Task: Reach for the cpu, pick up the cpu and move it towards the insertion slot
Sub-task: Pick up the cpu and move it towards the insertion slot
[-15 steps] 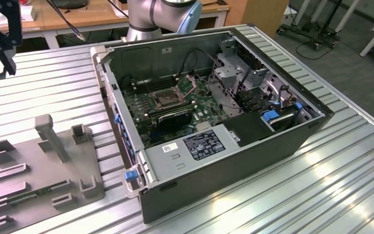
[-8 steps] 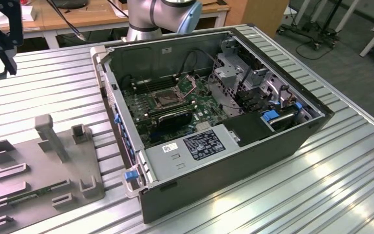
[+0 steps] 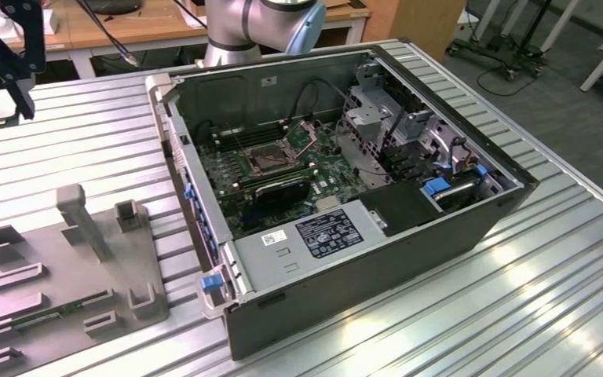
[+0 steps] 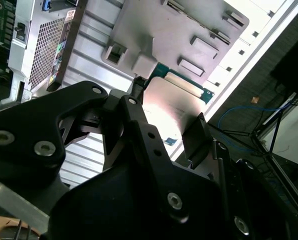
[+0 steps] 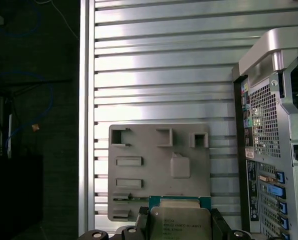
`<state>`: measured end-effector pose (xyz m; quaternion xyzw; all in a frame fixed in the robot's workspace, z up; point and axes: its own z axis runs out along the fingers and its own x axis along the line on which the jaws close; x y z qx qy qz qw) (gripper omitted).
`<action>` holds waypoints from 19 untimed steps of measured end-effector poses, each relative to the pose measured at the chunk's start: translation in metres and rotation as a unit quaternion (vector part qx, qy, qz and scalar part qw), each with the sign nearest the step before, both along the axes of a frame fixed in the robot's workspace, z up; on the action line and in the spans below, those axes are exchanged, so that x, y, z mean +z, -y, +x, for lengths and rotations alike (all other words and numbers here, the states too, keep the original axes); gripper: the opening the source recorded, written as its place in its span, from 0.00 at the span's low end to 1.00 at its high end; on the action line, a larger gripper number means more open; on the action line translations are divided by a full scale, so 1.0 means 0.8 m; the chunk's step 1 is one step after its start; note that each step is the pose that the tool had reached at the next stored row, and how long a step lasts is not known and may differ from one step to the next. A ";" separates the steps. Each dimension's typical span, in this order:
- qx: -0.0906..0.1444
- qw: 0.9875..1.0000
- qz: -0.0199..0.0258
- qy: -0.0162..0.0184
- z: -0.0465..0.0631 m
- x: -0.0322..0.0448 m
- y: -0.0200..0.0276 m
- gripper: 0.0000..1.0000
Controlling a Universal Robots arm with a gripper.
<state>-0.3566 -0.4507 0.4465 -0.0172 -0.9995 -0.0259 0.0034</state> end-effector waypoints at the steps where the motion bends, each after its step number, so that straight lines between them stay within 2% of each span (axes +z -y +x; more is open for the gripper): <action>1: 0.000 1.000 0.000 0.000 0.001 0.0000 0.0000 0.55; 19: 0.000 1.000 0.000 0.000 0.018 0.0000 0.0000 0.55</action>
